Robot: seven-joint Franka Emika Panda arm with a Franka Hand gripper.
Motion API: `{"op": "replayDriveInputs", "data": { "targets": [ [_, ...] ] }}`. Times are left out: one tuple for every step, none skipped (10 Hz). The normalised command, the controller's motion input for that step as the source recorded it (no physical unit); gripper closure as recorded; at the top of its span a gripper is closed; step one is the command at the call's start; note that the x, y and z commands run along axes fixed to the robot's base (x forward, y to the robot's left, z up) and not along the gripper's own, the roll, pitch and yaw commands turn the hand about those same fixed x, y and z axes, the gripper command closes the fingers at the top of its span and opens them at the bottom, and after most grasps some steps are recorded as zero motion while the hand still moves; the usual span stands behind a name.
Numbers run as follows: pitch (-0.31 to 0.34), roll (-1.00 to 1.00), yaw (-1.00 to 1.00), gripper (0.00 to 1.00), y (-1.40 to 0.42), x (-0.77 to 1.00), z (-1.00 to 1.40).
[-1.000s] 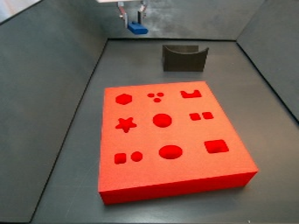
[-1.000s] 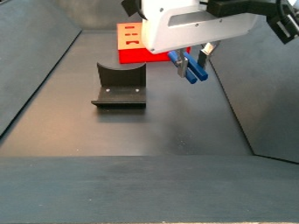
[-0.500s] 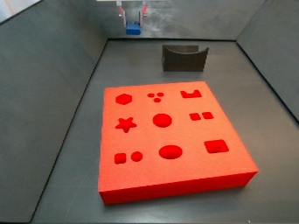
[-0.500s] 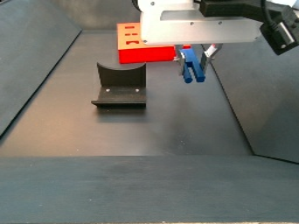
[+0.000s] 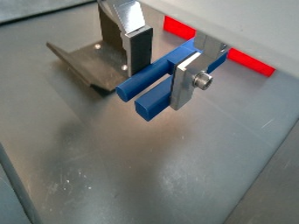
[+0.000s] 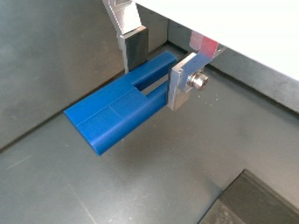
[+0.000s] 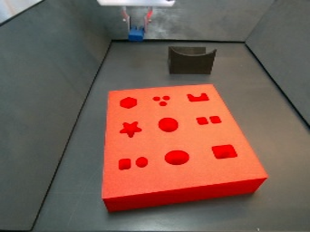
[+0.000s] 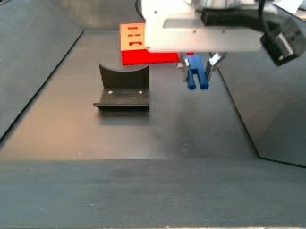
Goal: Pick up the square-circle object. Move up. Rotate the square-circle object. Place the square-circle object on the fixture. Regrasp the square-circle object. Move to above the board. Insert the square-circle object.
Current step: Rotate the square-circle object.
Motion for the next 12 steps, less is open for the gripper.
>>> {"op": "replayDriveInputs", "data": {
  "targets": [
    [-0.050, -0.03, 0.02, 1.00, 0.00, 0.03, -1.00],
    [-0.061, -0.07, 0.02, 1.00, 0.00, 0.03, -1.00],
    [-0.069, -0.09, 0.01, 1.00, 0.01, 0.04, -1.00],
    [-0.074, -0.12, 0.00, 1.00, 0.01, 0.04, -1.00],
    [-0.080, -0.13, 0.00, 1.00, 0.02, 0.05, -1.00],
    [-0.088, -0.15, 0.00, 1.00, 0.02, 0.04, -0.89],
    [-0.103, -0.16, 0.00, 1.00, 0.02, 0.04, -0.82],
    [-0.116, -0.17, 0.00, 1.00, 0.02, 0.04, -0.76],
    [-0.122, -0.18, 0.00, 1.00, 0.02, 0.04, -0.70],
    [-0.127, -0.19, 0.00, 1.00, 0.03, 0.04, -0.64],
    [-0.130, -0.19, -0.01, 1.00, 0.03, 0.04, -0.60],
    [-0.136, -0.20, -0.01, 1.00, 0.03, 0.03, -0.55]
  ]
}}
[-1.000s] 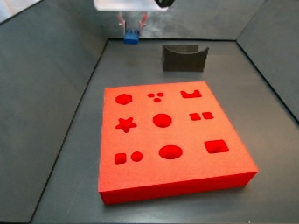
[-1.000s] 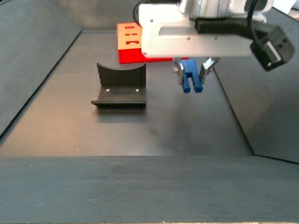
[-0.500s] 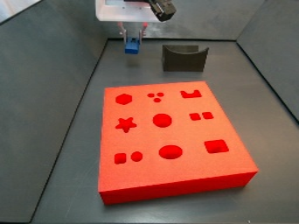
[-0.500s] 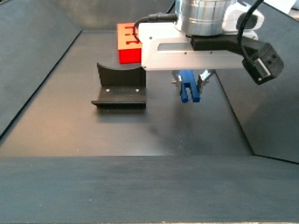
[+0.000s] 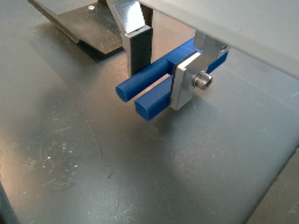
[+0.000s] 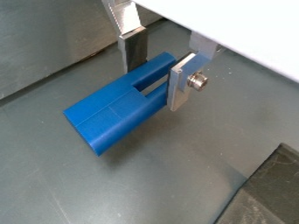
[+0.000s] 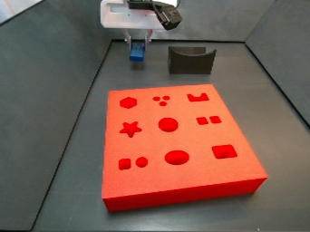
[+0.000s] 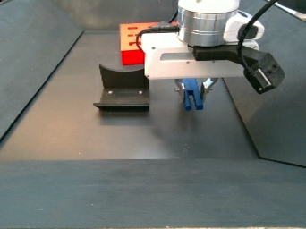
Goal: Pick up the square-circle object. Move up. Rotate the square-circle object. Place the square-circle object on the fixture. Regrasp the square-circle object. Move to above the board. Insert the square-circle object.
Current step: Rotate the square-circle object.
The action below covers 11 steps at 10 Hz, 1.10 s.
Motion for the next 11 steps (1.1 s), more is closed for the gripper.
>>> {"op": "replayDriveInputs", "data": {
  "targets": [
    [-0.139, -0.21, -0.01, 1.00, 0.03, 0.03, -0.52],
    [-0.142, -0.21, -0.01, 1.00, 0.03, 0.04, -0.49],
    [-0.147, -0.21, -0.01, 1.00, 0.03, 0.04, -0.47],
    [-0.156, -0.21, -0.01, 1.00, 0.03, 0.03, -0.44],
    [-0.160, -0.21, -0.02, 1.00, 0.03, 0.03, -0.42],
    [0.000, 0.00, 0.00, 0.00, 0.00, 0.00, 0.00],
    [0.000, 0.00, 0.00, 0.00, 0.00, 0.00, 1.00],
    [0.018, 0.00, 0.00, 0.00, 0.00, -0.01, 1.00],
    [0.034, 0.01, 0.00, 0.00, 0.00, -0.02, 1.00],
    [0.083, 0.04, -0.01, 0.00, 0.00, -0.01, 1.00],
    [0.097, 0.05, 0.00, 0.00, 0.00, -0.01, 1.00]
  ]
}}
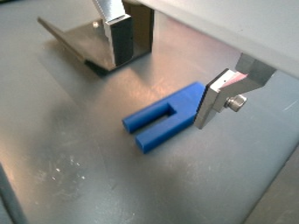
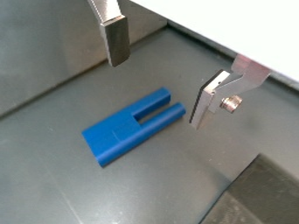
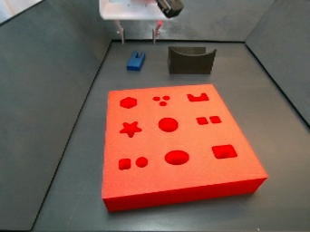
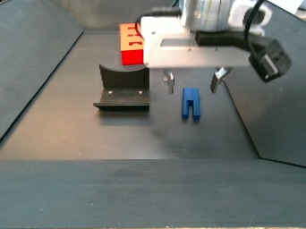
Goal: Pick up the square-circle object. Move up. Rotate the square-circle object. Place the square-circle object on the fixture. Regrasp the square-circle object. Move to above the board. Insert the square-circle object.
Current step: Rotate the square-circle object.
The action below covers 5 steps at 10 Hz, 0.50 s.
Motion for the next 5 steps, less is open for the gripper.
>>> {"op": "replayDriveInputs", "data": {
  "targets": [
    [0.112, 0.08, 0.00, 0.00, 0.00, -0.02, 1.00],
    [0.113, 0.09, 0.00, 0.00, 0.00, -0.02, 0.97],
    [0.107, 0.09, 0.00, 0.00, 0.00, -0.02, 0.81],
    [0.099, 0.08, 0.00, 0.00, 0.00, -0.02, 0.65],
    [0.096, 0.08, 0.00, 0.00, 0.00, -0.02, 0.52]
  ]
}}
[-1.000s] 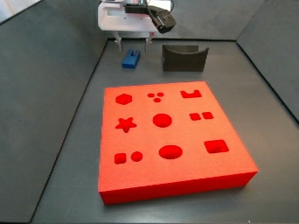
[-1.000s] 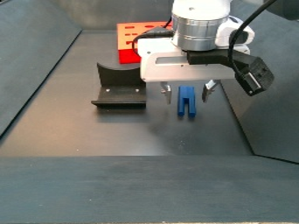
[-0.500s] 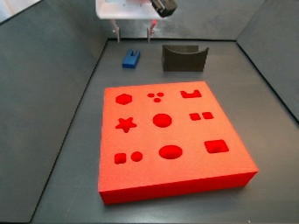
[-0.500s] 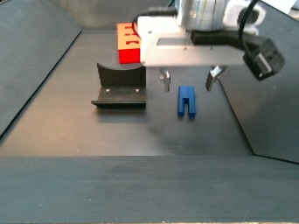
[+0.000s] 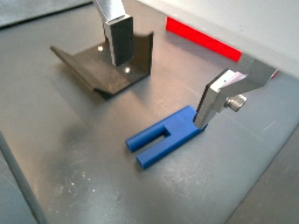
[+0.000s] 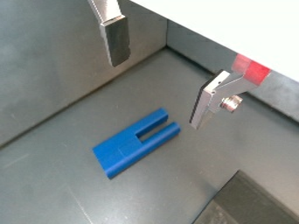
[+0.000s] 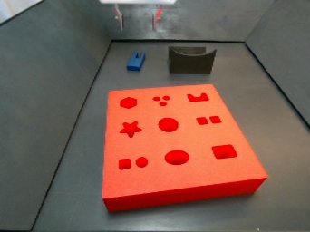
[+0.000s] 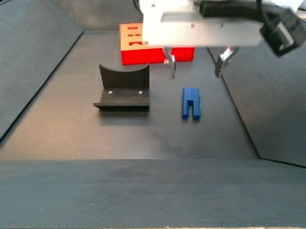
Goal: Pick up the square-circle object. Move up. Rotate the square-circle object. Place the square-circle object on the fixture. Regrasp the square-circle object. Move to above the board. Insert the square-circle object.
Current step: Rotate the square-circle object.
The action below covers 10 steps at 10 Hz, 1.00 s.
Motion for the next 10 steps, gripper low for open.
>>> {"op": "replayDriveInputs", "data": {
  "targets": [
    [0.000, 0.00, 1.00, 0.00, 0.00, 0.00, 0.00],
    [0.001, 0.00, 1.00, 0.00, 0.00, 0.00, -0.17],
    [0.001, 0.00, 1.00, 0.00, 0.00, 0.02, -0.25],
    [0.001, 0.00, 1.00, 0.00, 0.00, 0.03, -0.19],
    [0.001, 0.00, 1.00, 0.00, 0.00, 0.02, -0.13],
    [0.001, 0.00, 1.00, 0.00, 0.00, 0.02, -0.08],
    [0.001, 0.00, 1.00, 0.00, 0.00, 0.02, -0.06],
    [0.001, 0.00, 1.00, 0.00, 0.00, 0.02, -0.06],
    [0.001, 0.00, 1.00, 0.00, 0.00, 0.02, -0.06],
    [0.001, 0.00, 1.00, 0.00, 0.00, 0.02, -0.05]
  ]
}}
